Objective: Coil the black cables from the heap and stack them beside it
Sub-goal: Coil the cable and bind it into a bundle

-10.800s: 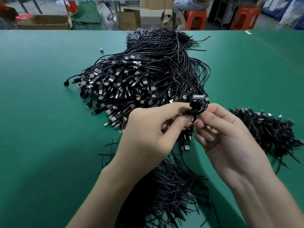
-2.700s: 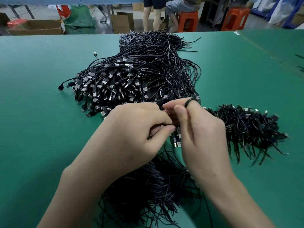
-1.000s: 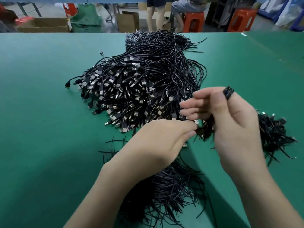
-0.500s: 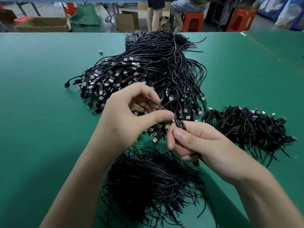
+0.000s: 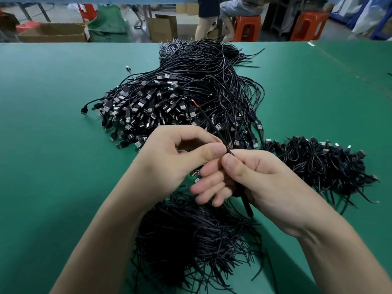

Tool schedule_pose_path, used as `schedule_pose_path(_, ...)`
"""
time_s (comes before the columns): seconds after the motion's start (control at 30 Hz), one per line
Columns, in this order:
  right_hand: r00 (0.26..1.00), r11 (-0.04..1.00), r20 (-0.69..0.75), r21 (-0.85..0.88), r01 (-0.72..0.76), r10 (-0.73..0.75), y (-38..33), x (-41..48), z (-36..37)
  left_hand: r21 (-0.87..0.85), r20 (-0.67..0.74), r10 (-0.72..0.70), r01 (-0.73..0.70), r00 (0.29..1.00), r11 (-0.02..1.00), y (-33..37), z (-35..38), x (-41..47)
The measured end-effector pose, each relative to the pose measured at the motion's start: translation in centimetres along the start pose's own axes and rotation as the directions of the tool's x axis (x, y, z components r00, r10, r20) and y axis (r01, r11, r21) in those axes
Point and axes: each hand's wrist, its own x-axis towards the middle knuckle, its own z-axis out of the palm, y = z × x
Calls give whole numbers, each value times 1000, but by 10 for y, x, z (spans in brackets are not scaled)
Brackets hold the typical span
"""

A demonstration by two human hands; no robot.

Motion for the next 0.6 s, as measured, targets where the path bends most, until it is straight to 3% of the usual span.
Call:
schedule_pose_path(0.23, 987, 992, -158, 123, 12, 7, 4, 2, 6, -79, -67, -82, 77, 994, 994, -4, 7, -1)
schedule_pose_path(0.37, 963, 983, -268, 181, 25, 25, 5, 4, 5, -211, -80, -42, 25, 996, 977, -1, 13, -1)
schedule_pose_path(0.6, 890, 999, -457, 38, 32, -11, 15, 5, 5, 0, -169, 93, -94, 981, 996, -1, 15, 1)
